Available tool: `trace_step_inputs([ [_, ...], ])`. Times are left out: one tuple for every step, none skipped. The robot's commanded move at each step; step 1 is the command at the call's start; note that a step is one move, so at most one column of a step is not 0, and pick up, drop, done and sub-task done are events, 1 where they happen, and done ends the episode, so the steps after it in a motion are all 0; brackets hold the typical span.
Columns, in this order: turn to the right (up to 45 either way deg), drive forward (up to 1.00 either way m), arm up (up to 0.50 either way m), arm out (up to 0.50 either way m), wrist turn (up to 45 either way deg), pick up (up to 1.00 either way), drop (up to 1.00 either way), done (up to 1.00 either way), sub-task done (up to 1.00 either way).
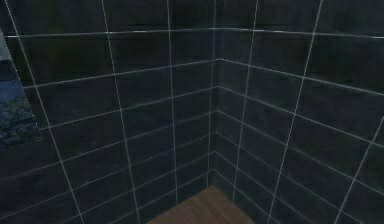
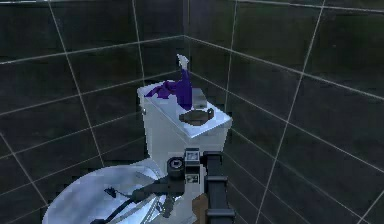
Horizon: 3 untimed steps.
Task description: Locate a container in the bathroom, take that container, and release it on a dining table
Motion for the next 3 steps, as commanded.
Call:
trace_step_inputs([
  [0.0, 0.0, 0.0, 0.0, 45.0, 0.0, 0.0, 0.0, 0.0],
  [0.0, 0.0, 0.0, 0.0, 24.0, 0.0, 0.0, 0.0, 0.0],
  [0.0, 0.0, -0.3, 0.0, 0.0, 0.0, 0.0, 0.0, 0.0],
])
